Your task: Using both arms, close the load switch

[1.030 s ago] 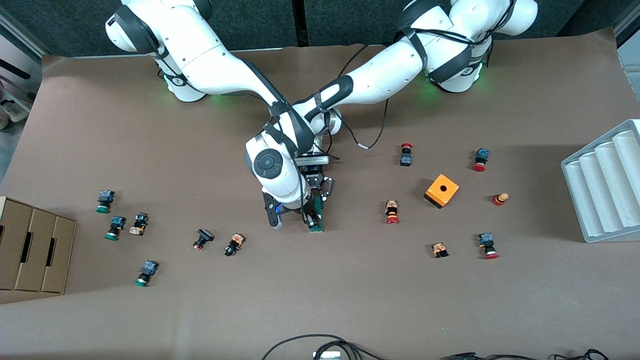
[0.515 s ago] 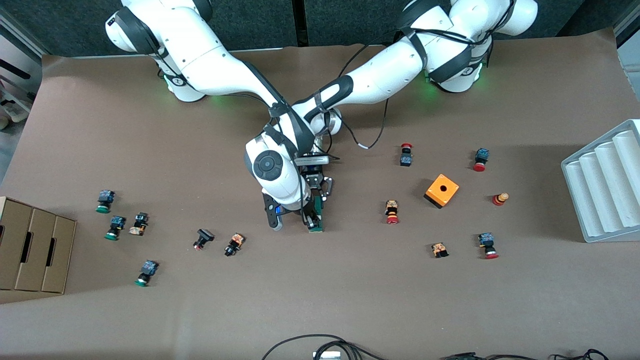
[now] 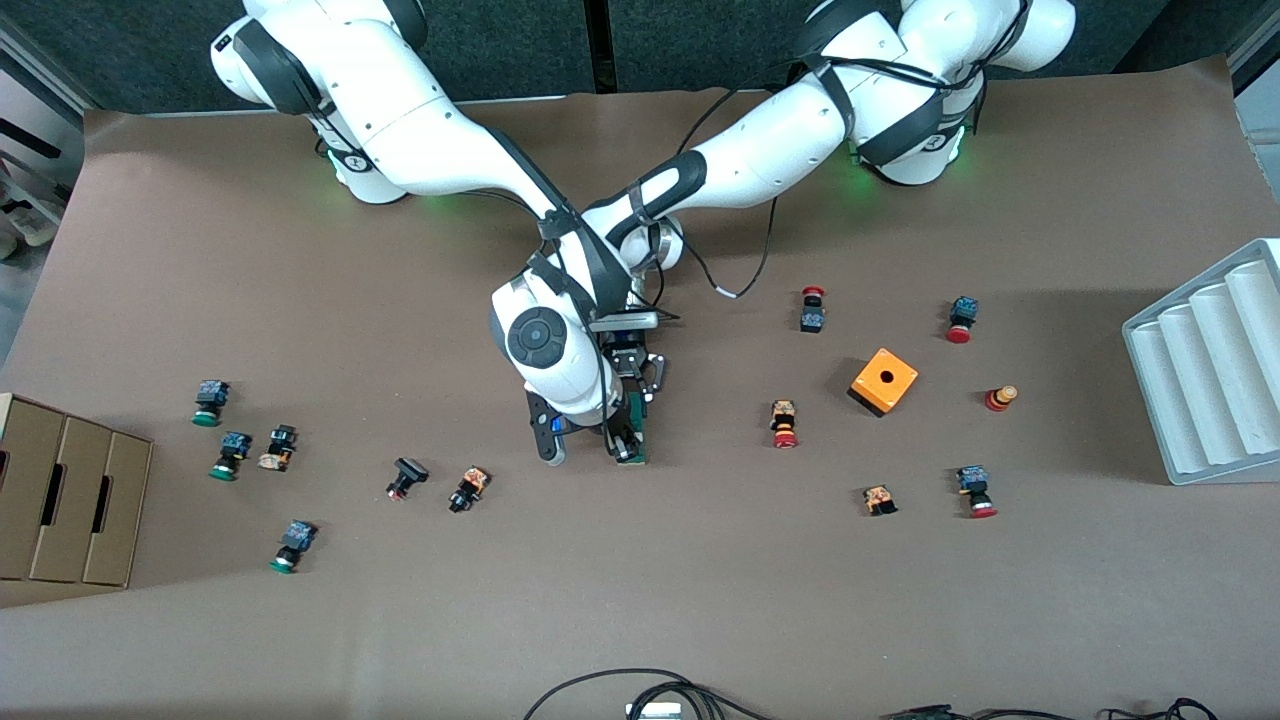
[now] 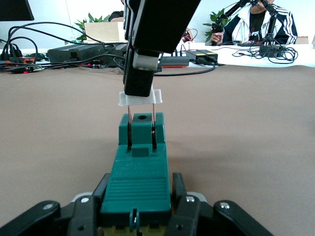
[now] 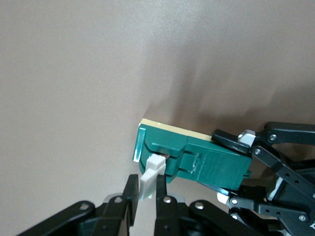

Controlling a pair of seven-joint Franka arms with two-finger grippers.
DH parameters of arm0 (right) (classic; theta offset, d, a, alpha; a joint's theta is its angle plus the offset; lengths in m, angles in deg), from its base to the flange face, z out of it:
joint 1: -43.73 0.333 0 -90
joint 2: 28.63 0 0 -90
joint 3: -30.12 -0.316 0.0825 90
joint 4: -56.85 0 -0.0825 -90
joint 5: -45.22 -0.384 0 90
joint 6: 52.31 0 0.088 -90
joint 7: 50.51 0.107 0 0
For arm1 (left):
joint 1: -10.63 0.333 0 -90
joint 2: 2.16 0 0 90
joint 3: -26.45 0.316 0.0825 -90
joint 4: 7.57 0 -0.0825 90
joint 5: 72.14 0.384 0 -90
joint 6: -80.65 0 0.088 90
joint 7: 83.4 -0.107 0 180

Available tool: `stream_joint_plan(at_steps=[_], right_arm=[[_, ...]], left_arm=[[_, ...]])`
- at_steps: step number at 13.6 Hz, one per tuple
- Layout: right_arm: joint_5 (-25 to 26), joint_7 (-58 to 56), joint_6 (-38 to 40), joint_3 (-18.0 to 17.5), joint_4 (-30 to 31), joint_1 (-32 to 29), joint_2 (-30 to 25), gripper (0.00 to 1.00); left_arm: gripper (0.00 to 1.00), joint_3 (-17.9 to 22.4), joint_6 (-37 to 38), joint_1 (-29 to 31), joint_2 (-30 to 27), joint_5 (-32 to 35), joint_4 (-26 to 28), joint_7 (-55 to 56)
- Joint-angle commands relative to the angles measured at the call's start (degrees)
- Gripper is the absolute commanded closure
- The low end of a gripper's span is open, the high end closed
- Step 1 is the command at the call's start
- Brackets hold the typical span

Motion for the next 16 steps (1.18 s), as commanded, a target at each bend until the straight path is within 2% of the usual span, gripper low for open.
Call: stream_joint_plan(at_steps=[1, 16], right_arm=[[-0.56, -0.62, -2.42, -0.08, -5.53, -0.86, 4.72, 0.81], [-0.56, -0.62, -2.95, -0.08, -9.21, -1.48, 7.88, 0.8]], left_arm=[[0.47, 0.11, 0.01, -1.44, 1.28, 1.2, -2.02, -0.97], [0.46, 0.11, 0.01, -1.44, 1.72, 1.2, -2.11, -0.88]])
